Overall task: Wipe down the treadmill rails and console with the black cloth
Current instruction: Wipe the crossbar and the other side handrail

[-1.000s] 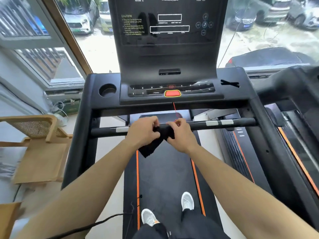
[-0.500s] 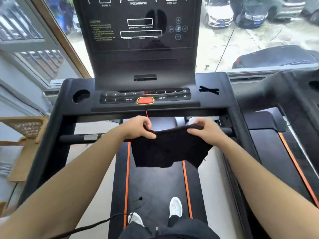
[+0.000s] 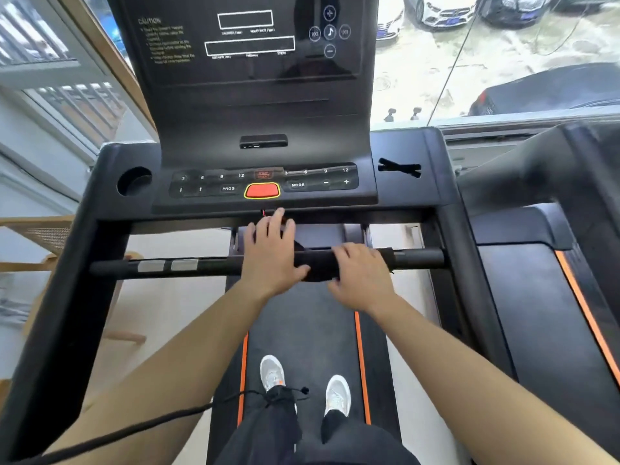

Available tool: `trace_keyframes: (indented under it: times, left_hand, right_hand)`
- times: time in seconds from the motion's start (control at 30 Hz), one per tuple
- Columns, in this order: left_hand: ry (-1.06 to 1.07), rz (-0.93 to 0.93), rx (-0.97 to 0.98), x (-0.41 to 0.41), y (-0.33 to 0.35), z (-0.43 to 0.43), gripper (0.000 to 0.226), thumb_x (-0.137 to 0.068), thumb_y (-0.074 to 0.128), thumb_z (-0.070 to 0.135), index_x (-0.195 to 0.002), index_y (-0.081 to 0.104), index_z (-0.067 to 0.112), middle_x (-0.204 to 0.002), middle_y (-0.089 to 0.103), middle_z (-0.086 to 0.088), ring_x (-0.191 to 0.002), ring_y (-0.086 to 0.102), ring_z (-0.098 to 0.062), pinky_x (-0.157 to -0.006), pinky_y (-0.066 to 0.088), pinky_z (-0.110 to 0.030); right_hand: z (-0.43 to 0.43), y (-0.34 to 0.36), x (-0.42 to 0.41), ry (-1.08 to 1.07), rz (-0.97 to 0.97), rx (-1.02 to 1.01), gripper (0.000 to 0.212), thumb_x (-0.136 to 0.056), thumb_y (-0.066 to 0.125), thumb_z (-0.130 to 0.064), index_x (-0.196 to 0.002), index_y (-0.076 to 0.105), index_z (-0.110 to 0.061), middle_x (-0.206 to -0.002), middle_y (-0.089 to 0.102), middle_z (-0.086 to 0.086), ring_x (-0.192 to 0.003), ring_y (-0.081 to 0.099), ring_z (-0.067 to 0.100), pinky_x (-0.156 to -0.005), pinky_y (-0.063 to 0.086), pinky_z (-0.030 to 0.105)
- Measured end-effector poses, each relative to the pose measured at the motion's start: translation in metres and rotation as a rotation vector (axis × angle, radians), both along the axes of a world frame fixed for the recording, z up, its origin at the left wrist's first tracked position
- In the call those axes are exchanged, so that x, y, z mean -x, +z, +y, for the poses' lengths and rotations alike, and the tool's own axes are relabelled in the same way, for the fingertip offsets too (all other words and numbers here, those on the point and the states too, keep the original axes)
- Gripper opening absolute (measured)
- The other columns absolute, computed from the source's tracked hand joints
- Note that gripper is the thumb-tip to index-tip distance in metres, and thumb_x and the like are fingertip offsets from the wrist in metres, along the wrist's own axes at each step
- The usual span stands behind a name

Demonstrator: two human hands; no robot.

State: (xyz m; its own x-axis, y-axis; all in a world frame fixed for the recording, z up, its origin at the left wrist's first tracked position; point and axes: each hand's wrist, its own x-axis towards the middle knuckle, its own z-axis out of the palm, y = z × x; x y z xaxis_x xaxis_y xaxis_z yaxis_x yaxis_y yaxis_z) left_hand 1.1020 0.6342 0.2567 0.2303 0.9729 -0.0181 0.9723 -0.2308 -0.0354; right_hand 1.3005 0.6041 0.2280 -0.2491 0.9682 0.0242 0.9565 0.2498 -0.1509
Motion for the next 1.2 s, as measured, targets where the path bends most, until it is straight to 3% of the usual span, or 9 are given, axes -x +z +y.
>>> trace_keyframes:
  times: [0.1,0.3,0.57,0.67,0.83,0.9,1.03,1.13,1.2]
  left_hand:
    - [-0.166,-0.051,0.157,-0.008,-0.017,-0.007,0.077,-0.07,0.072,0.054,-0.134,0.05,0.017,-0.13,0.056,-0.005,-0.117,0.053,-0.026,-0.096,0.044,-0.039]
    - [-0.073,0.053,0.253,-0.017,-0.035,0.017,0.025,-0.076,0.063,0.028,-0.097,0.052,0.019,-0.094,0.067,-0.001,-0.087,0.065,-0.026,-0.064,0.04,-0.033]
    - [-0.073,0.086,1.017,-0.025,-0.018,0.08,0.03,-0.065,0.08,0.039,-0.083,0.064,0.02,-0.08,0.064,0.003,-0.075,0.064,-0.019,-0.07,0.056,-0.033]
    - [-0.076,0.1,0.78,-0.026,-0.024,0.061,0.023,-0.072,0.073,0.036,-0.083,0.059,0.021,-0.079,0.064,0.003,-0.074,0.062,-0.023,-0.061,0.047,-0.031]
    - [-0.13,0.115,0.073,-0.021,-0.056,0.015,0.018,-0.071,0.07,0.012,-0.075,0.054,0.018,-0.063,0.061,0.0,-0.055,0.06,-0.023,-0.049,0.029,-0.031]
    - [-0.163,0.139,-0.032,-0.02,-0.061,0.016,0.023,-0.065,0.073,0.01,-0.07,0.053,0.017,-0.057,0.058,-0.001,-0.049,0.057,-0.023,-0.047,0.027,-0.03]
    - [-0.164,0.087,0.452,-0.02,-0.046,0.042,0.019,-0.075,0.065,0.033,-0.089,0.062,0.02,-0.082,0.066,0.001,-0.075,0.066,-0.025,-0.057,0.041,-0.033]
    - [-0.16,0.038,0.906,-0.024,-0.03,0.074,0.024,-0.065,0.075,0.037,-0.077,0.061,0.022,-0.076,0.065,0.002,-0.069,0.063,-0.018,-0.061,0.052,-0.033]
    - [-0.144,0.032,0.973,-0.026,-0.026,0.076,0.023,-0.067,0.076,0.035,-0.075,0.058,0.023,-0.077,0.063,0.002,-0.072,0.063,-0.018,-0.064,0.053,-0.033]
  right_hand:
    - [0.006,-0.015,0.008,0.014,-0.035,0.078,0.055,-0.073,0.063,-0.037,-0.123,0.056,-0.015,-0.117,0.064,0.005,-0.109,0.059,0.027,-0.101,0.041,0.041]
    - [0.05,-0.006,0.016,0.046,-0.169,0.343,0.033,-0.077,0.067,-0.034,-0.107,0.059,-0.022,-0.098,0.069,0.0,-0.088,0.065,0.025,-0.07,0.048,0.035]
    - [0.098,0.008,0.025,0.138,-0.116,0.915,0.031,-0.065,0.079,-0.037,-0.088,0.068,-0.019,-0.079,0.068,-0.001,-0.068,0.064,0.014,-0.059,0.053,0.031]
    - [0.087,0.004,0.025,0.15,-0.133,0.737,0.028,-0.066,0.072,-0.041,-0.088,0.067,-0.024,-0.076,0.068,-0.005,-0.067,0.064,0.016,-0.059,0.052,0.03]
    - [0.036,-0.039,0.03,0.096,-0.139,-0.083,0.023,-0.061,0.075,-0.015,-0.072,0.054,-0.017,-0.063,0.058,0.002,-0.055,0.058,0.027,-0.052,0.039,0.032]
    - [0.035,-0.045,0.034,0.075,-0.126,-0.144,0.026,-0.057,0.077,-0.013,-0.069,0.054,-0.018,-0.06,0.058,0.001,-0.052,0.058,0.027,-0.052,0.037,0.031]
    - [0.066,-0.019,0.031,0.195,-0.16,0.34,0.019,-0.071,0.068,-0.035,-0.078,0.055,-0.023,-0.074,0.063,-0.003,-0.064,0.061,0.024,-0.054,0.038,0.03]
    - [0.09,0.002,0.032,0.23,-0.073,0.778,0.025,-0.068,0.073,-0.041,-0.082,0.061,-0.024,-0.074,0.063,-0.005,-0.067,0.061,0.017,-0.053,0.042,0.028]
    - [0.093,0.005,0.033,0.218,-0.038,0.839,0.024,-0.067,0.075,-0.04,-0.081,0.063,-0.025,-0.075,0.065,-0.006,-0.068,0.063,0.015,-0.056,0.046,0.028]
